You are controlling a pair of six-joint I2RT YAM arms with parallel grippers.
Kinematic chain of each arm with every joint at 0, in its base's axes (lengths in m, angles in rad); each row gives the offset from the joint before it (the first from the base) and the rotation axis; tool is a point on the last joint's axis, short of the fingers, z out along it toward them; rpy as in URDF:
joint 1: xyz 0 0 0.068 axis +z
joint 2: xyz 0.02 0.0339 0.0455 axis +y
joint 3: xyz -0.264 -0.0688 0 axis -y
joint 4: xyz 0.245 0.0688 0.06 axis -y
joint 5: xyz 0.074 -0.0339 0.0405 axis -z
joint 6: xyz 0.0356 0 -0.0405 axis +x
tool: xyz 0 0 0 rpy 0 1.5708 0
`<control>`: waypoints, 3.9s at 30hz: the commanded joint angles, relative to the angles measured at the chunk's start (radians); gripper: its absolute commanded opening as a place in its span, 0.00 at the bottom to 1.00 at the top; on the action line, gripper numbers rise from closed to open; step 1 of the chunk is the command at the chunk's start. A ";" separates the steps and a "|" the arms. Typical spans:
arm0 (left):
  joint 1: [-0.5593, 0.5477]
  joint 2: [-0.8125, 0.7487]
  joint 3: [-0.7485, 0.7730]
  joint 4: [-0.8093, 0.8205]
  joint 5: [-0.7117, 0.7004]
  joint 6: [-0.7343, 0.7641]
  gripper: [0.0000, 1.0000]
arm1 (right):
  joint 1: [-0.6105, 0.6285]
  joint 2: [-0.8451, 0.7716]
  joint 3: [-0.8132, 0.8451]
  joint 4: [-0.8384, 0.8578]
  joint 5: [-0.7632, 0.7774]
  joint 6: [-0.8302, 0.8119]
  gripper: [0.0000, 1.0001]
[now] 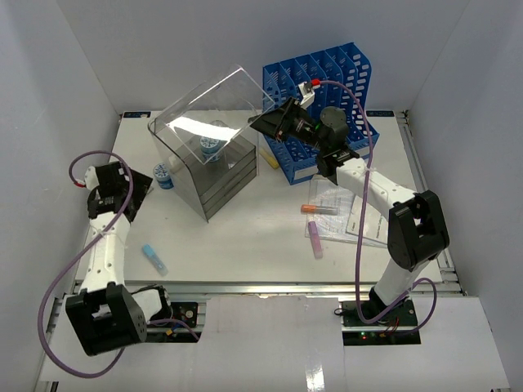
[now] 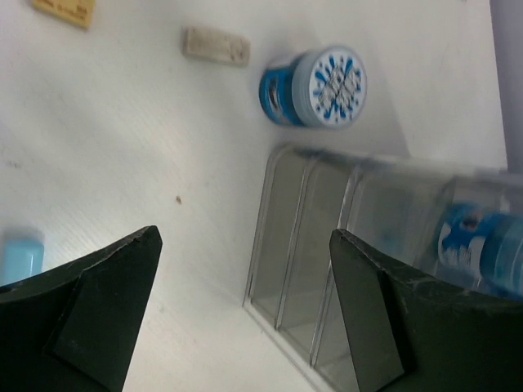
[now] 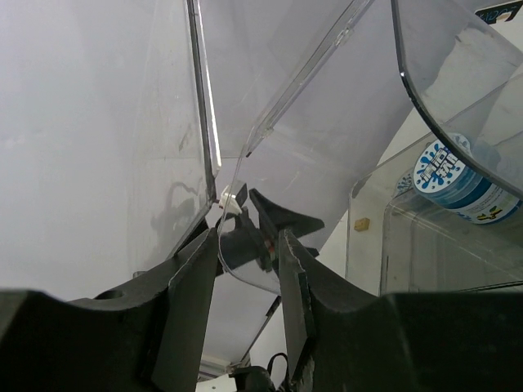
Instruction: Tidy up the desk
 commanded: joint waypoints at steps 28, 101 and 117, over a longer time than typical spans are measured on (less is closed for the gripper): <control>0.081 0.872 0.682 -0.047 0.536 0.400 0.98 | 0.002 0.005 -0.020 0.067 -0.015 -0.040 0.43; -0.298 -0.482 -0.254 0.074 0.601 -0.136 0.00 | 0.017 -0.032 0.009 0.025 -0.013 -0.078 0.44; -0.888 -0.307 -0.158 0.290 0.030 -0.092 0.00 | 0.017 -0.037 0.026 0.021 -0.012 -0.080 0.44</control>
